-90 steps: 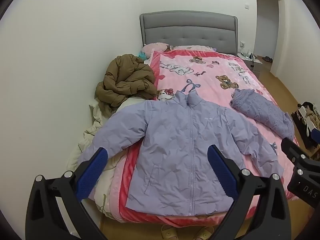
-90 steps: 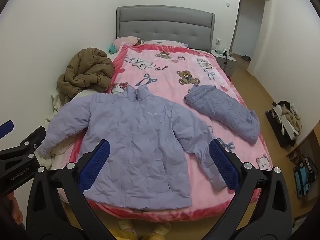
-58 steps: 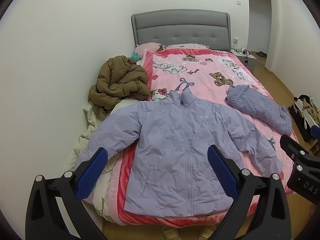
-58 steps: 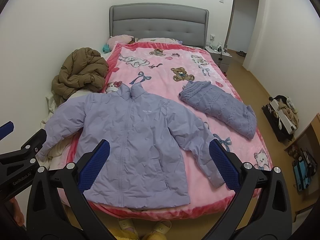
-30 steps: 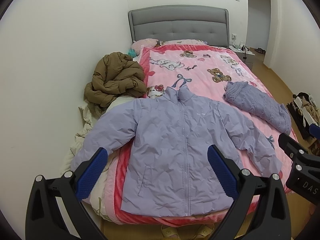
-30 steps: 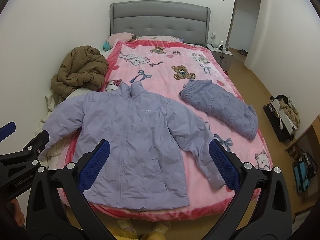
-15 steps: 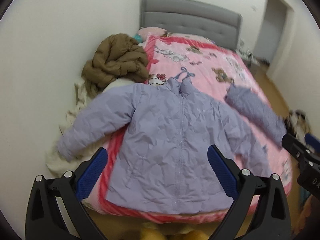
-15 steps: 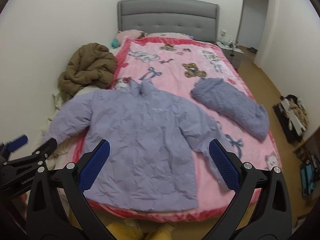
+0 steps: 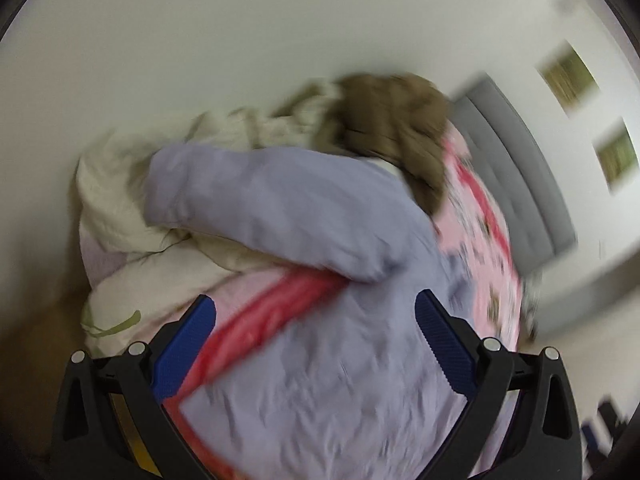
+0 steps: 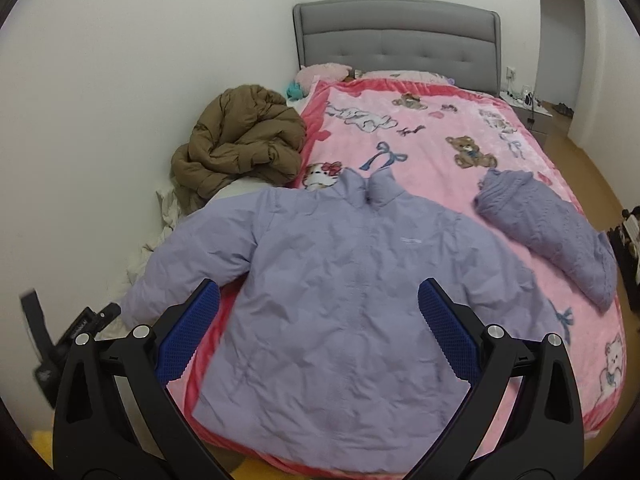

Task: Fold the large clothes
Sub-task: 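Grasp the jacket sleeve with the left gripper and lift it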

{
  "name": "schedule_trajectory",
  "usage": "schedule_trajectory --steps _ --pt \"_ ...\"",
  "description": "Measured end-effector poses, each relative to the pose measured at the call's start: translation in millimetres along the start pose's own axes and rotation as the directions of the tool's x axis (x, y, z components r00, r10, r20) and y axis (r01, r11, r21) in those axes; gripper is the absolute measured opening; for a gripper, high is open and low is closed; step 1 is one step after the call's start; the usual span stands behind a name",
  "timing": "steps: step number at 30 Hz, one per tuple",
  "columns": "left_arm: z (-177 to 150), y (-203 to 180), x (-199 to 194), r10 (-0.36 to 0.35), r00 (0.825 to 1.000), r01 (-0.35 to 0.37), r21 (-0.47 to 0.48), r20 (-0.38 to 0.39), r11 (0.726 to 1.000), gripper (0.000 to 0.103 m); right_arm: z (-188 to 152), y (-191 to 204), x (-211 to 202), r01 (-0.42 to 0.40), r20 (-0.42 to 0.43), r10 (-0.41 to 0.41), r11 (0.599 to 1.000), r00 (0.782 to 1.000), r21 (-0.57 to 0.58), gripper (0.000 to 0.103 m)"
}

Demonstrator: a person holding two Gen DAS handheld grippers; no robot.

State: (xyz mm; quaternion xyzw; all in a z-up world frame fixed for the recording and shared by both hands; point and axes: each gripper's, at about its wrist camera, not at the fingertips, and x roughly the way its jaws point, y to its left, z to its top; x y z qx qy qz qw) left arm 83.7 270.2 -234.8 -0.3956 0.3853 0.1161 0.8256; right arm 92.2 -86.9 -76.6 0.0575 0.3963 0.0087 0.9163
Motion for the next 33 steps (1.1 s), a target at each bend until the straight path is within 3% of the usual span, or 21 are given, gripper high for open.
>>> schedule_trajectory --steps 3,8,11,14,15,16,18,19,20,23,27,30,31,33 --pt "24 53 44 -0.046 0.999 0.046 -0.164 0.005 0.985 0.098 9 35 28 -0.011 -0.043 0.009 0.998 0.999 -0.061 0.095" --pt "36 90 106 -0.089 0.995 0.072 -0.281 -0.050 0.957 0.097 14 82 59 -0.003 -0.085 -0.015 0.978 0.996 -0.207 0.095" --pt "37 106 131 -0.108 0.992 0.078 -0.378 -0.058 0.923 0.097 16 97 75 -0.014 -0.116 -0.018 0.964 0.993 -0.265 0.095" --pt "40 114 147 -0.167 0.986 0.136 -0.469 -0.025 0.873 0.097 16 103 91 -0.023 -0.150 -0.024 0.953 0.988 -0.302 0.095" --pt "42 115 149 -0.173 0.985 0.150 -0.481 -0.003 0.864 0.094 16 103 95 -0.026 -0.160 -0.025 0.952 0.987 -0.306 0.095" --pt "46 113 147 -0.152 0.988 0.148 -0.482 0.030 0.864 0.083 17 104 99 -0.034 -0.172 -0.020 0.951 0.985 -0.307 0.095" --pt "55 106 142 -0.100 0.992 0.121 -0.455 0.071 0.882 0.066 19 105 107 -0.050 -0.190 -0.008 0.952 0.982 -0.303 0.095" --pt "60 101 140 -0.057 0.995 0.085 -0.429 0.077 0.899 0.053 19 105 110 -0.057 -0.198 -0.004 0.952 0.980 -0.300 0.095" --pt "65 96 140 -0.041 0.997 0.067 -0.412 0.072 0.909 0.040 20 106 112 -0.066 -0.205 0.004 0.953 0.979 -0.297 0.095" --pt "80 90 141 -0.018 0.997 0.046 -0.378 0.076 0.925 0.016 24 105 117 -0.075 -0.196 0.016 0.952 0.980 -0.296 0.095" --pt "104 53 106 -0.047 0.979 0.099 -0.261 0.200 0.960 0.012 26 90 124 -0.062 -0.206 0.006 0.962 0.979 -0.267 0.095" --pt "129 -3 71 -0.131 0.944 0.160 -0.072 0.304 0.984 0.012 27 69 124 -0.047 -0.202 0.003 0.976 0.979 -0.211 0.095" --pt "137 -25 61 -0.166 0.929 0.174 0.005 0.330 0.985 0.012 26 61 125 -0.038 -0.200 -0.001 0.981 0.980 -0.191 0.095" --pt "147 -82 45 -0.261 0.904 0.200 0.204 0.340 0.958 0.012 24 41 127 -0.012 -0.204 -0.018 0.990 0.979 -0.143 0.095"
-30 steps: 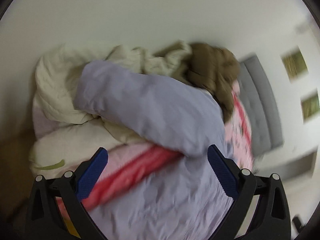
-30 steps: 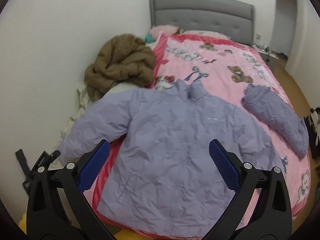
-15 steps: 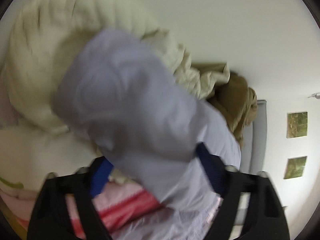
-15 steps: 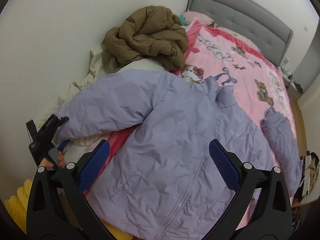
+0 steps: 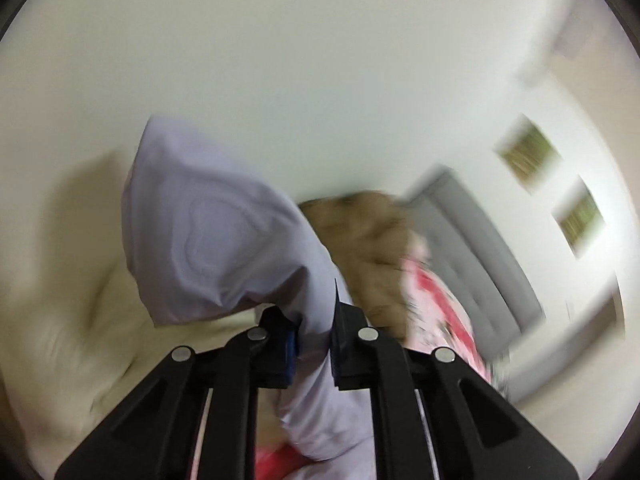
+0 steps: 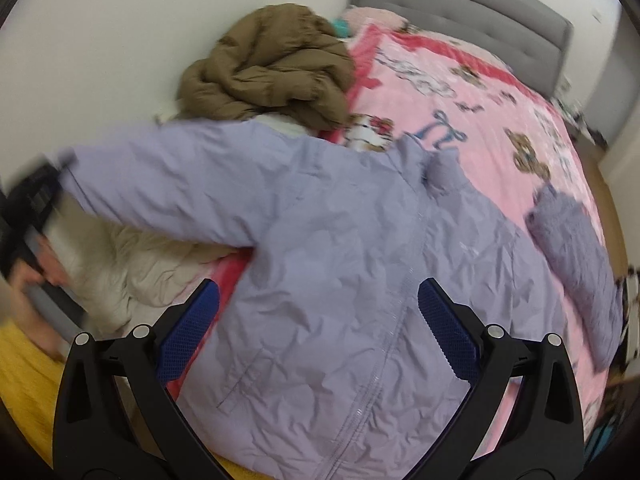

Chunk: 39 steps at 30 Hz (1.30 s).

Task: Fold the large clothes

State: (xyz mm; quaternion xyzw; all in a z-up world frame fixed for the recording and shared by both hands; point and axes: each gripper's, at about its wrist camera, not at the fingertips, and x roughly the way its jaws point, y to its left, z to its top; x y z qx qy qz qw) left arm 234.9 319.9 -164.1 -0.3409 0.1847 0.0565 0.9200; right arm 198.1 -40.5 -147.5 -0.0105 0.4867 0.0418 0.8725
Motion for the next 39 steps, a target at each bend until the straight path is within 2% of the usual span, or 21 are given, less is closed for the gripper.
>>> schedule_trajectory --steps 2,4,5,7,9,10,11,13,15,17,19,20,22,25,28,30,32,35,36,38,39 --pt "7 -62 13 -0.095 0.995 0.097 0.187 -0.021 0.977 0.012 -4 -23 4 0.013 -0.003 -0.013 0.998 1.000 0.065 0.095" --pt "-2 -110 27 -0.153 0.986 0.166 0.327 -0.063 0.930 0.012 -10 -53 7 0.040 0.007 -0.042 0.988 0.999 0.146 0.095" --pt "-18 -146 38 -0.186 0.977 0.213 0.436 -0.104 0.874 0.012 -14 -73 10 0.070 0.012 -0.074 0.978 0.997 0.198 0.095" --pt "-52 -195 56 -0.232 0.956 0.294 0.564 -0.181 0.772 0.012 -22 -106 13 0.120 0.018 -0.130 0.952 0.991 0.282 0.095" --pt "-92 -230 71 -0.264 0.929 0.370 0.631 -0.260 0.682 0.012 -35 -143 16 0.180 0.013 -0.198 0.915 0.980 0.362 0.095" --pt "-124 -249 79 -0.273 0.909 0.417 0.663 -0.316 0.621 0.012 -41 -158 17 0.202 0.007 -0.223 0.896 0.975 0.395 0.095" --pt "-148 -259 82 -0.270 0.895 0.446 0.682 -0.355 0.579 0.012 -48 -171 18 0.213 0.006 -0.237 0.881 0.971 0.422 0.095" --pt "-215 -278 93 -0.232 0.863 0.504 0.725 -0.449 0.470 0.012 -65 -203 21 0.222 0.017 -0.264 0.844 0.964 0.489 0.095" --pt "-275 -282 98 -0.184 0.829 0.553 0.729 -0.528 0.402 0.012 -79 -229 25 0.246 0.020 -0.302 0.811 0.953 0.531 0.095" --pt "-333 -276 101 -0.122 0.809 0.578 0.738 -0.576 0.349 0.012 -91 -251 33 0.246 0.015 -0.308 0.787 0.951 0.566 0.095" --pt "-369 -277 112 -0.068 0.801 0.581 0.746 -0.595 0.325 0.012 -100 -271 43 0.211 0.028 -0.283 0.773 0.959 0.599 0.095" --pt "-387 -274 112 -0.047 0.801 0.581 0.756 -0.597 0.302 0.012 -103 -280 49 0.172 0.043 -0.248 0.775 0.968 0.608 0.095" --pt "-414 -270 110 -0.021 0.810 0.571 0.781 -0.585 0.255 0.012 -97 -286 60 0.116 0.070 -0.196 0.794 0.978 0.597 0.095" --pt "-438 -255 107 -0.006 0.806 0.578 0.786 -0.591 0.219 0.012 -78 -288 77 0.021 0.109 -0.097 0.836 0.989 0.549 0.095" --pt "-439 -249 96 -0.023 0.810 0.578 0.791 -0.586 0.200 0.014 -55 -289 95 -0.038 0.108 -0.019 0.863 0.994 0.504 0.095" --pt "-434 -250 87 -0.029 0.809 0.580 0.790 -0.587 0.200 0.014 -40 -289 107 -0.090 0.095 0.050 0.871 0.994 0.482 0.095" --pt "-419 -247 76 -0.056 0.802 0.591 0.779 -0.594 0.211 0.016 -27 -285 121 -0.130 0.060 0.116 0.869 0.991 0.478 0.095" --pt "-406 -236 63 -0.064 0.788 0.613 0.768 -0.613 0.188 0.019 -18 -273 141 -0.145 -0.021 0.176 0.867 0.984 0.477 0.094" --pt "-403 -230 58 -0.060 0.783 0.619 0.765 -0.619 0.179 0.021 -20 -271 145 -0.144 -0.038 0.184 0.866 0.982 0.479 0.091" --pt "-397 -218 50 -0.037 0.772 0.631 0.759 -0.634 0.161 0.023 -22 -264 159 -0.185 -0.066 0.247 0.853 0.967 0.488 0.061" --pt "-396 -212 48 -0.017 0.773 0.629 0.763 -0.634 0.151 0.024 -24 -262 163 -0.191 -0.079 0.261 0.851 0.962 0.489 0.055"
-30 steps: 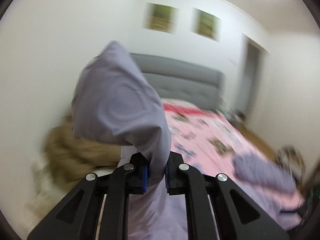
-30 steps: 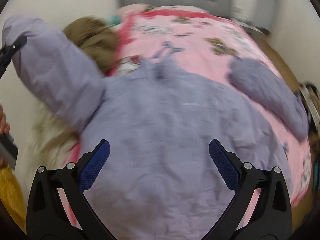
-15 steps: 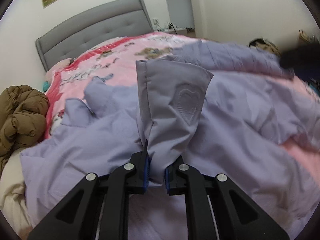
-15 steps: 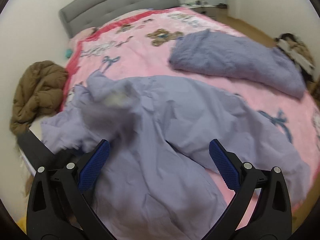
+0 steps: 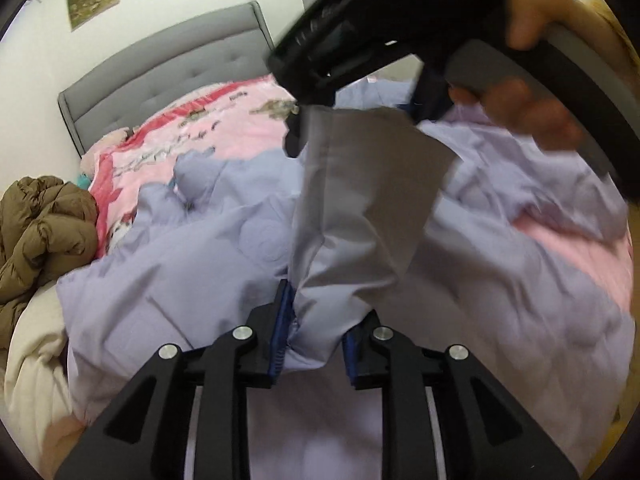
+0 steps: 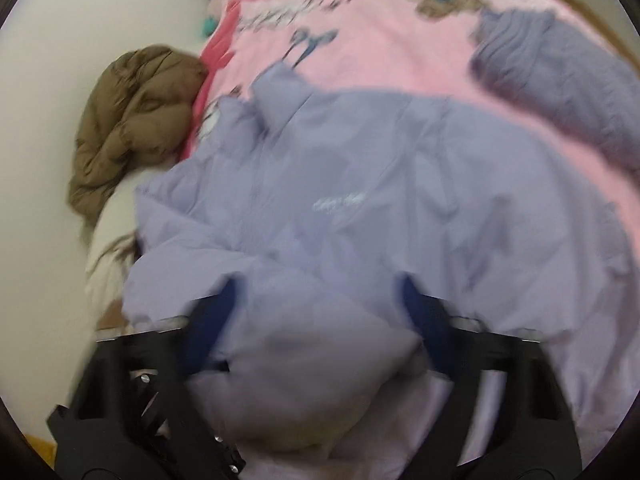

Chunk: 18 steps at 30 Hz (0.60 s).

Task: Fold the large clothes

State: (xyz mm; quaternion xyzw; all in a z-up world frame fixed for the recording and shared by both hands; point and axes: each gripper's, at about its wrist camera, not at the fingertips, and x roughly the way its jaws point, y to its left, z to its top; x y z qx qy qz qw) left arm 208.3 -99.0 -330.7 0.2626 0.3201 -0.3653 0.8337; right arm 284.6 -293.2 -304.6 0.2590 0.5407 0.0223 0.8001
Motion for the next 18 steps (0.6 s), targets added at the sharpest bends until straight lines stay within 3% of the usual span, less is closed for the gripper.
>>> schedule_trajectory --steps 1,3,4,7,11,15,18 --pt "-5 1 -2 -0.001 1.000 0.001 0.009 -0.011 1.000 0.025 -3 0 4 -0.012 -0.013 0.012 1.000 1.000 0.001 0.043" --pt "-18 2 -7 -0.004 1.000 0.005 0.040 -0.026 0.999 0.025 -7 0 11 -0.038 -0.041 0.039 0.999 0.998 0.019 0.039" --pt "-22 2 -9 -0.004 1.000 0.005 0.048 -0.023 0.999 0.025 -11 0 11 -0.050 -0.047 0.051 0.998 0.998 0.025 0.040" --pt "-28 -2 -13 0.010 1.000 -0.009 0.064 -0.019 0.998 0.025 -23 0 0 -0.033 -0.028 0.035 0.999 0.999 0.038 0.070" --pt "-19 -7 -9 0.042 0.999 -0.042 0.034 0.004 0.999 0.025 -51 -10 -28 0.031 0.000 -0.031 0.994 1.000 0.105 0.071" --pt "-10 -11 -5 0.064 0.997 -0.063 -0.008 0.043 0.998 0.025 -71 -29 -31 -0.040 -0.018 0.045 0.975 0.999 0.218 0.072" --pt "-8 -15 2 0.073 0.997 -0.073 -0.009 0.024 0.997 0.025 -69 -36 -22 -0.098 -0.010 0.104 0.958 0.995 0.270 0.046"
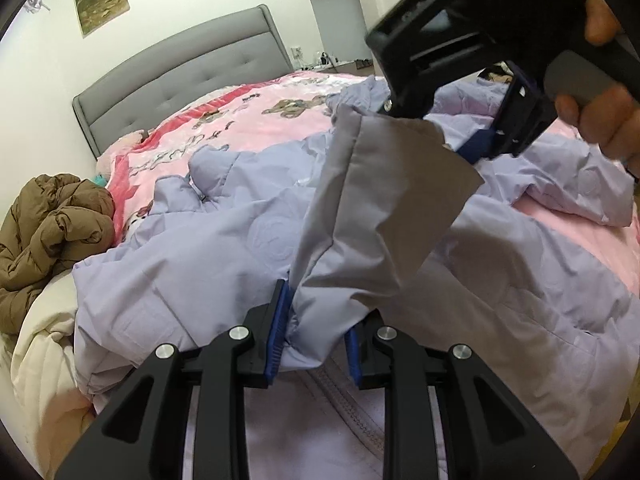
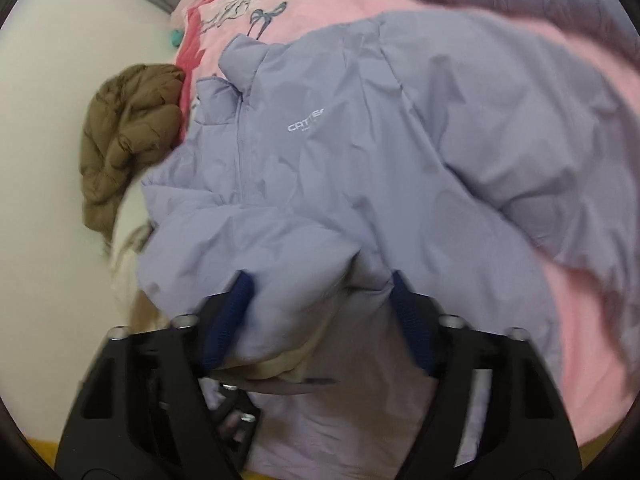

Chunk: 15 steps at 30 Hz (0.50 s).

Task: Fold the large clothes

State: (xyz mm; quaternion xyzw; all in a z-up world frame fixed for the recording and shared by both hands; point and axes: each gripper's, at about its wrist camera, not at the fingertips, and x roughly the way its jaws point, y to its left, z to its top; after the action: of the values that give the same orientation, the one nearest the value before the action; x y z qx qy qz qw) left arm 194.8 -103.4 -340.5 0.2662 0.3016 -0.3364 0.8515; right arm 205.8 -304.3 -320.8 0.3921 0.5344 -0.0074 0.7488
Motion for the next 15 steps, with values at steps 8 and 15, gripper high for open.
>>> schedule_trajectory --steps 8,15 --pt "-3 -15 -23 0.024 0.999 -0.027 0.061 0.048 0.998 0.079 50 80 -34 -0.016 0.184 0.072 0.957 0.980 -0.289 0.017" --pt "-37 63 -20 0.294 0.939 -0.302 -0.018 -0.177 0.953 0.079 110 131 -58 0.089 0.286 0.058 0.876 0.956 -0.475 0.017"
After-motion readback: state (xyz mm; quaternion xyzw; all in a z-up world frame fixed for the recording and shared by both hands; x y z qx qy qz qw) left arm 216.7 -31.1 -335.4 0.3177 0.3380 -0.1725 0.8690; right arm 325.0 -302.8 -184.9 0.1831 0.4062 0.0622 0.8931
